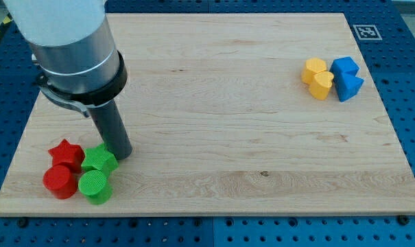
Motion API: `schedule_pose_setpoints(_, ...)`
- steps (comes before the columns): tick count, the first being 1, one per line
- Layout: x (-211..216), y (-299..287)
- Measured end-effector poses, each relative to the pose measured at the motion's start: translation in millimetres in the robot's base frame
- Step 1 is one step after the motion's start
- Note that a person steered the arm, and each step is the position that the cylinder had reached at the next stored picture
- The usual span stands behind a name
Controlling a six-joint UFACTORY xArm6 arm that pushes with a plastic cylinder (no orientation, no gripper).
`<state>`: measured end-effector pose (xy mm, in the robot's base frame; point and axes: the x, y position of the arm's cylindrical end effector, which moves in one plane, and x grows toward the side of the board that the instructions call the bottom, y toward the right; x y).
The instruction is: Push the heart to the center of the board
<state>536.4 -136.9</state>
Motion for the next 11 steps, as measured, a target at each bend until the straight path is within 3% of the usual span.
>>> schedule_pose_setpoints(2, -5.2, 29.9)
schedule_pose_setpoints(4, -8.2, 150.9)
schedule_pose_setpoints(7, -8.2, 378.2)
schedule_pose_setpoints(9, -9.0, 480.6)
schedule_pose_setpoints(11, -15.1, 482.3)
